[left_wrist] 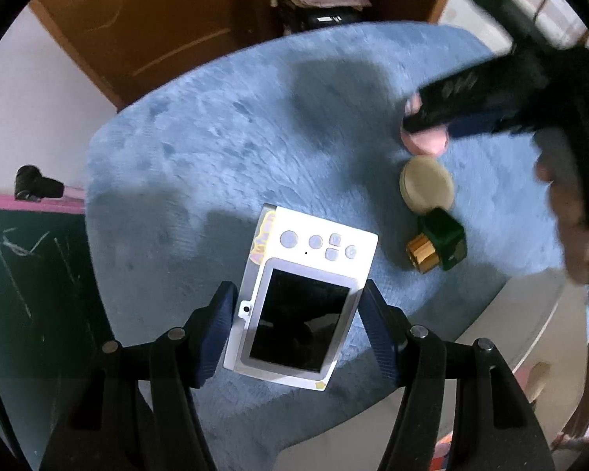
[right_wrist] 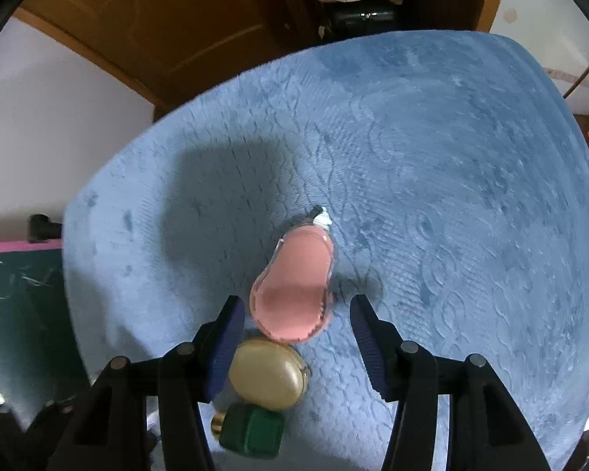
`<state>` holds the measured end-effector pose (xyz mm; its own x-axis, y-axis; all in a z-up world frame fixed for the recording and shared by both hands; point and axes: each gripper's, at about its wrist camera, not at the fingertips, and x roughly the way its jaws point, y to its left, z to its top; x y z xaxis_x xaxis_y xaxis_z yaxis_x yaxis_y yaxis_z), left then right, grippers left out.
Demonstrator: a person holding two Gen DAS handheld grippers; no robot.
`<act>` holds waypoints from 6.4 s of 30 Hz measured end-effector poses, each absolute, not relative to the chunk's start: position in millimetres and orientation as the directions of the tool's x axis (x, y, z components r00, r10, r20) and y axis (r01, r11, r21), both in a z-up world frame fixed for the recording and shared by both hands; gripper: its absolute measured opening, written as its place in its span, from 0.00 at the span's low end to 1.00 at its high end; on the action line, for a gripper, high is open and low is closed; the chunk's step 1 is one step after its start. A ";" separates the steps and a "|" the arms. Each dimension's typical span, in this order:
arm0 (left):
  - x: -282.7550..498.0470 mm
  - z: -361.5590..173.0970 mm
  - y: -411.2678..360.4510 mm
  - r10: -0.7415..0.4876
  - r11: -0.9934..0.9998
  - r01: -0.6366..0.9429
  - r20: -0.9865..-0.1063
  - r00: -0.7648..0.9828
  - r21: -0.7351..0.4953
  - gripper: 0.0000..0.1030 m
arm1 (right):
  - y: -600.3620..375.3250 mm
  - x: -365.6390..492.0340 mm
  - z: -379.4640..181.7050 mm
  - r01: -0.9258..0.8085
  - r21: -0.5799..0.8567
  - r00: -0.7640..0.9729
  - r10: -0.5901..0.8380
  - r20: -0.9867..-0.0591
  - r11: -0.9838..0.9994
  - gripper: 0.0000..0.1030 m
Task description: Organize rigid objects
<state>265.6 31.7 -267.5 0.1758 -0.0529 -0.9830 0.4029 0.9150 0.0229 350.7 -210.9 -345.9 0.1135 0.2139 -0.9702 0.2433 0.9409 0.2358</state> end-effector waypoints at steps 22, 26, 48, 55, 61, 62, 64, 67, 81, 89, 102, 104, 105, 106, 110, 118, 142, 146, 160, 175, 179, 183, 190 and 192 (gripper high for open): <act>229.2 -181.4 -2.3 -0.189 0.920 0.386 -0.939 0.288 -0.067 0.65 | -198.6 340.6 -341.9 0.150 0.178 0.129 0.159 -0.979 0.973 0.48; 214.8 -160.5 -4.3 -0.213 0.915 0.398 -0.924 0.316 -0.074 0.64 | -217.1 321.0 -312.1 0.154 0.250 0.186 0.221 -0.957 0.956 0.48; 52.7 -180.3 -27.1 -0.291 0.812 0.556 -0.949 0.121 -0.178 0.65 | -207.7 86.4 -232.4 -0.081 0.369 0.219 0.377 -0.900 0.926 0.48; 29.7 -236.5 -41.4 -0.222 0.784 0.600 -0.974 0.030 -0.160 0.65 | -183.7 59.1 -281.3 -0.091 0.281 0.134 0.292 -0.947 0.955 0.48; 28.8 -260.7 -49.7 -0.201 0.781 0.603 -0.980 -0.003 -0.162 0.65 | -177.9 55.9 -305.7 -0.124 0.186 0.147 0.203 -0.968 0.975 0.49; 29.3 -263.3 -51.4 -0.198 0.781 0.604 -0.980 -0.003 -0.160 0.65 | -179.1 55.4 -309.3 -0.119 0.183 0.145 0.199 -0.969 0.976 0.49; 29.2 -268.1 -54.7 -0.183 0.780 0.608 -0.983 -0.001 -0.146 0.65 | -183.2 54.9 -316.4 -0.098 0.183 0.130 0.194 -0.972 0.978 0.49; 31.3 -275.4 -56.7 -0.168 0.793 0.591 -0.985 -0.024 -0.150 0.65 | -187.2 51.7 -319.7 -0.081 0.198 0.114 0.206 -0.972 0.977 0.52; 42.2 -219.6 -48.7 -0.303 0.812 0.532 -0.952 0.037 -0.238 0.70 | -204.1 29.9 -266.6 -0.103 0.285 0.204 0.300 -0.932 0.953 0.57; 65.6 -192.8 -42.1 -0.310 0.832 0.514 -0.943 0.124 -0.206 0.70 | -219.6 44.8 -226.1 -0.084 0.358 0.293 0.367 -0.883 0.930 0.57; 134.7 -188.2 -57.6 -0.319 0.888 0.401 -0.930 0.181 -0.226 0.70 | -255.2 97.9 -206.6 -0.040 0.383 0.351 0.372 -0.859 0.923 0.57; 148.0 -195.1 -62.6 -0.325 0.896 0.370 -0.930 0.171 -0.246 0.70 | -262.7 112.0 -206.5 -0.031 0.388 0.349 0.374 -0.859 0.921 0.57; 156.6 -201.3 -65.8 -0.329 0.901 0.347 -0.931 0.160 -0.259 0.70 | -266.2 118.9 -206.7 -0.025 0.390 0.346 0.374 -0.861 0.921 0.57; 162.2 -205.3 -67.9 -0.329 0.905 0.333 -0.932 0.153 -0.265 0.70 | -269.8 126.1 -206.9 -0.019 0.394 0.344 0.376 -0.861 0.919 0.57; 188.5 -232.5 -78.0 -0.326 0.924 0.246 -0.940 0.105 -0.293 0.70 | -283.3 161.0 -209.8 -0.011 0.396 0.342 0.376 -0.861 0.918 0.57; 222.5 -273.3 -82.4 -0.354 0.934 0.082 -0.933 0.062 -0.349 0.70 | -295.1 225.8 -231.3 -0.003 0.414 0.300 0.396 -0.868 0.910 0.57; 249.2 -317.1 -76.0 -0.320 0.938 -0.116 -0.945 0.074 -0.327 0.68 | -256.9 311.1 -309.1 -0.073 0.450 0.112 0.456 -0.883 0.890 0.57; 249.3 -316.5 -78.3 -0.301 0.949 -0.075 -0.950 0.079 -0.306 0.68 | -253.9 312.8 -313.5 -0.077 0.450 0.098 0.456 -0.884 0.890 0.57; 249.3 -321.9 -97.4 -0.304 0.953 0.006 -0.952 0.045 -0.304 0.66 | -263.9 309.7 -324.9 -0.050 0.458 0.085 0.461 -0.884 0.888 0.57; 238.9 -331.7 -67.7 -0.466 0.836 -0.286 -0.881 0.080 -0.468 0.66 | -263.5 305.8 -329.4 -0.032 0.477 0.082 0.478 -0.875 0.879 0.57; 234.7 -332.0 -62.7 -0.493 0.796 -0.341 -0.863 0.115 -0.500 0.66 | -260.8 305.4 -329.2 -0.039 0.478 0.080 0.480 -0.874 0.877 0.57; 234.2 -333.1 -53.6 -0.511 0.753 -0.396 -0.846 0.152 -0.526 0.66 | -260.1 304.7 -328.5 -0.042 0.482 0.081 0.484 -0.871 0.875 0.57; 245.5 -339.6 -68.0 -0.484 0.764 -0.406 -0.862 0.153 -0.501 0.43 | -259.9 304.5 -330.4 -0.040 0.487 0.074 0.489 -0.869 0.872 0.57; 242.1 -338.7 -63.0 -0.489 0.755 -0.411 -0.857 0.165 -0.510 0.43 | -258.4 304.1 -330.5 -0.042 0.487 0.070 0.489 -0.869 0.872 0.57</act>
<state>242.1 -63.0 -338.7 0.1653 -0.4889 -0.8565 -0.4109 0.7554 -0.5105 304.1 -258.4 -330.5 0.0702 0.4890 -0.8695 -0.0423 0.8723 0.4871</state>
